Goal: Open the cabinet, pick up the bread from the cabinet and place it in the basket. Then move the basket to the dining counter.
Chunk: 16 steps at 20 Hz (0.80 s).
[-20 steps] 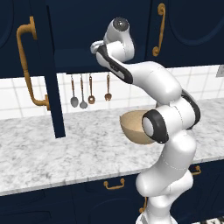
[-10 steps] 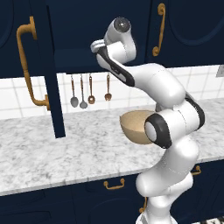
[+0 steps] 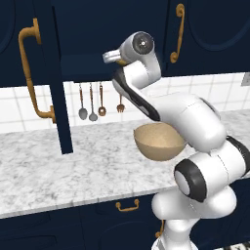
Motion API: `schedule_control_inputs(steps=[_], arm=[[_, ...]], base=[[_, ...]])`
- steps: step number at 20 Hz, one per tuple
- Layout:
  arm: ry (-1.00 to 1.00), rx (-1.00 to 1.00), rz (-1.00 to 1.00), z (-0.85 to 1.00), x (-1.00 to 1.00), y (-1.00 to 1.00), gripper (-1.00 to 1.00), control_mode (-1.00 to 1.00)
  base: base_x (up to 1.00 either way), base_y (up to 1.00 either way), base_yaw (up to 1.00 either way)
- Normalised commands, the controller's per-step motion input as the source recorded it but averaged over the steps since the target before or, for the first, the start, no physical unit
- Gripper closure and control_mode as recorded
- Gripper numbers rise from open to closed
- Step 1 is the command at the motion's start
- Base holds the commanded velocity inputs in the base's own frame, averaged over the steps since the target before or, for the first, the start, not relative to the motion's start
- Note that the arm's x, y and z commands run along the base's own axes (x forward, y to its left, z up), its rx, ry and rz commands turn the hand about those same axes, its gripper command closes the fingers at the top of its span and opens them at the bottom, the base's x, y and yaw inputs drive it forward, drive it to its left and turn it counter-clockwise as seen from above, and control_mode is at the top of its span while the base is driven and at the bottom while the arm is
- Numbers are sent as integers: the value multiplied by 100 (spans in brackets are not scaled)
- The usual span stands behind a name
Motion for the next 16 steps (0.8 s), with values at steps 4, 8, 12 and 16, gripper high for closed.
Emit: schedule_control_inputs(steps=[4,8,12,16], arm=[[0,0,0,23,-100,-1,100,-100],[7,2,0,14,-100,-4,100,-100],[25,3,0,4,-100,-11,100,-100],[20,2,0,0,-100,-8,100,-100]], base=[[0,0,0],[0,0,0],[0,0,0],[0,0,0]])
